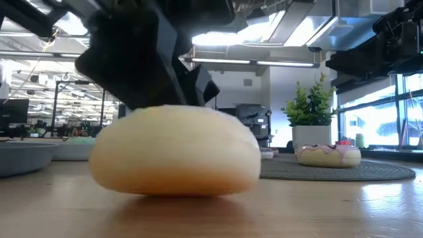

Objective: Pick & Place donuts
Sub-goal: Put the big white donut on the light gray plate

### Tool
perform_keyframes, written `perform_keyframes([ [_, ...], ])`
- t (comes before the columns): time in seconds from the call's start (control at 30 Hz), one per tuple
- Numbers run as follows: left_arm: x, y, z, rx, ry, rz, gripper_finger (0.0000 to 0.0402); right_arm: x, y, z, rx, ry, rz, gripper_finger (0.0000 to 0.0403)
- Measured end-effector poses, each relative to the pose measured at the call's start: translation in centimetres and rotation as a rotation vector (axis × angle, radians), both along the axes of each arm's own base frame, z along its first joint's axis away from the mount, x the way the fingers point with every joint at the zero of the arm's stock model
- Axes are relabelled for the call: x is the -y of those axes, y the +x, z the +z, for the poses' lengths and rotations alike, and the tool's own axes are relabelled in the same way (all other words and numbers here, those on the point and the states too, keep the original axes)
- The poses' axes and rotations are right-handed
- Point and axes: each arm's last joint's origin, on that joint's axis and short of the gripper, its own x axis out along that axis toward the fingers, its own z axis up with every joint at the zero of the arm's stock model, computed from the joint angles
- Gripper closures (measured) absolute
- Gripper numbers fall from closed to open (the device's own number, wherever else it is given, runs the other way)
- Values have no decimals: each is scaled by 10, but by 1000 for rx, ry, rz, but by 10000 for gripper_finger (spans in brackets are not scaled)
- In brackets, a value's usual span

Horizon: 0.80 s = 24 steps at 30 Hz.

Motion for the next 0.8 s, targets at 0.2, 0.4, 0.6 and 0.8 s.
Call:
perform_keyframes([
  [0.2, -4, -3, 0, 8, 125, 15, 271, 0, 0, 0, 0, -1, 0, 234],
  [0.4, -6, -4, -3, -31, 112, 65, 271, 0, 0, 0, 0, 1, 0, 234],
  [0.6, -4, -3, -3, -45, 44, 146, 273, 0, 0, 0, 1, 2, 0, 234],
  [0.8, -4, -3, -3, -50, 32, 160, 270, 0, 0, 0, 1, 3, 0, 234],
])
